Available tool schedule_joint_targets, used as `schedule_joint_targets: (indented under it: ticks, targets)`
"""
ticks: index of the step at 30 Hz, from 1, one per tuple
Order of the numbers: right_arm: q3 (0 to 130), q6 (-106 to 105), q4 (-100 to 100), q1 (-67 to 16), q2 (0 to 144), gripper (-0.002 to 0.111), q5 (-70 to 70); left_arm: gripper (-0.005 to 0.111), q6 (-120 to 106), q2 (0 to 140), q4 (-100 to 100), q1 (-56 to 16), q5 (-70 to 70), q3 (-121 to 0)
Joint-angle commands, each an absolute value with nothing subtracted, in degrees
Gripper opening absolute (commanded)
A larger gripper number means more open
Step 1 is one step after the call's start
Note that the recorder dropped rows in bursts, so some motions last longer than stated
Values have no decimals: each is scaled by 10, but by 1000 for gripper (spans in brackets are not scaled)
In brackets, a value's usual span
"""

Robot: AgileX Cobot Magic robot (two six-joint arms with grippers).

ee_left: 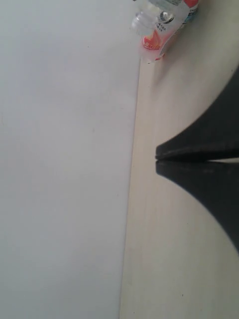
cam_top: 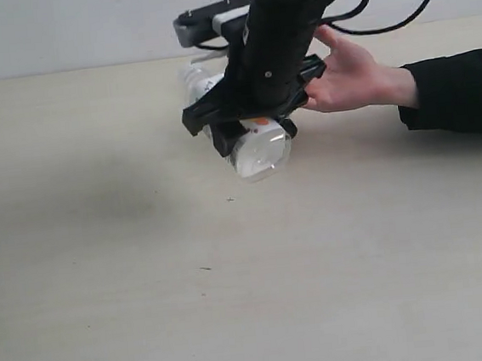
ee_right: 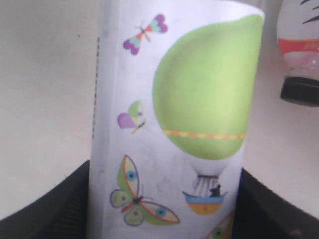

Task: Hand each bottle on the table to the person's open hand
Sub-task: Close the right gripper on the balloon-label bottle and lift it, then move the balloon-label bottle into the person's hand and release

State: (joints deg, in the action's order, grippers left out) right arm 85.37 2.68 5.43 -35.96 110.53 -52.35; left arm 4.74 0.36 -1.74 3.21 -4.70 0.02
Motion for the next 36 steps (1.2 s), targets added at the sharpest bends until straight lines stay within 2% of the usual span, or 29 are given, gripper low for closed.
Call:
schedule_joint_targets:
  ticks: [1,6,12,21,30,32,34,35,36]
  targets:
    - [857,8,55,-360,1022,0,-559,0,46,0,-19,28,-48,0]
    - [854,19,-17,-346,920,0,-585,0,46,0,-19,28,-48,0]
    - [824,27,-19,-260,894,0,-643,0,46,0,-19,28,-48,0]
    - [656,4,-26,-259,901,0,-503,0,46,0,-19,28,-48,0]
    - [637,37,-50,-259,934,0,-468,0,46,0,-19,28,-48,0]
    - [637,39,-50,-259,947,6,-470,0,46,0,-19,28,-48,0]
    - [637,46,-50,-259,952,26,-470,0,46,0,-19,28,-48,0]
    - [637,46,-50,-259,952,41,-466,0,46,0,-19,28,-48,0]
    - [637,46,-50,-259,952,50,-462,0,46,0,-19,28,-48,0]
